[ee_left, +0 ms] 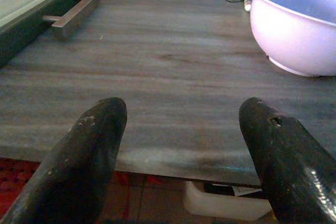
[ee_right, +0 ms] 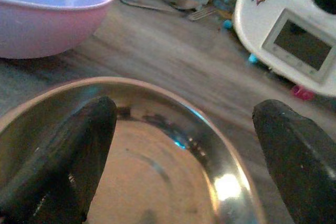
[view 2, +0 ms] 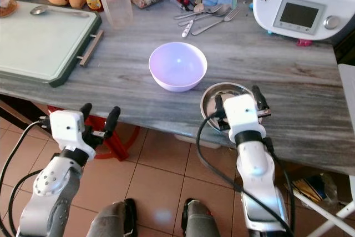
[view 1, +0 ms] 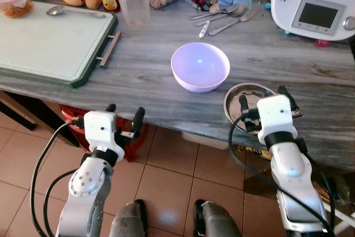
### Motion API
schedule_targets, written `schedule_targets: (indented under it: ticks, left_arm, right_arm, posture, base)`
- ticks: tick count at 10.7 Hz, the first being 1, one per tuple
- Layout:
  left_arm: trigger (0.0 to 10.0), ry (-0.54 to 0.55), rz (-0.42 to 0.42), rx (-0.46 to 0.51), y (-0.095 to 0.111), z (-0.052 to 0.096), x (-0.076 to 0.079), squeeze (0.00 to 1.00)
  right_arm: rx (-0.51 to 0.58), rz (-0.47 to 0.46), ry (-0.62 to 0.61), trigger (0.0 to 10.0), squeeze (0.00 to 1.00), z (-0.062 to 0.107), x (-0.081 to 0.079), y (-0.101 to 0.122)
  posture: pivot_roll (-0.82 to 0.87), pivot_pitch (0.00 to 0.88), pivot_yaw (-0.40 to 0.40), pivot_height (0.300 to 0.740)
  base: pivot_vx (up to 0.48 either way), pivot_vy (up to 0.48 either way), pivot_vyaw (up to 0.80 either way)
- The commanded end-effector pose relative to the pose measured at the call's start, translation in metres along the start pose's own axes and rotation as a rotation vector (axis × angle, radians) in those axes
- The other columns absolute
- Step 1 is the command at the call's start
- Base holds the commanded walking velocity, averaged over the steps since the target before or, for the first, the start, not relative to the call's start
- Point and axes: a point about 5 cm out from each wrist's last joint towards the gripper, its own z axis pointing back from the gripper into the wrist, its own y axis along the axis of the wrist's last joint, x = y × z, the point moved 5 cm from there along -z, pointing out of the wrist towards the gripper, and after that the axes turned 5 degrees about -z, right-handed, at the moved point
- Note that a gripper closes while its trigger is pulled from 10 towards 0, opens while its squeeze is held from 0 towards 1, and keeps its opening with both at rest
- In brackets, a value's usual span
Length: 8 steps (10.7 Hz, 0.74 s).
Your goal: Setting the table
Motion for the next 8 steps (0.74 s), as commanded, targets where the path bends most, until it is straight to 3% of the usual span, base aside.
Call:
schedule_targets:
  ticks: [1,8]
  left_arm:
    - [10.0,-0.011,0.002,0.001,0.002,0.001,0.003,0.00]
    - [10.0,-0.006,0.008,-0.013,-0.002,0.001,0.005,0.00]
  right_arm:
    - [-0.056,-0.025,-0.002,10.0,0.00,0.000,0.002,-0.010]
    - [-0.169,-0.141,0.026,10.0,0.00,-0.009,-0.005,-0.020]
  posture:
    - [-0.01,0.207,-0.014,0.740]
    - [-0.02,0.214,-0.018,0.740]
  base:
    - [0.000,0.000,0.00]
    - [0.000,0.000,0.00]
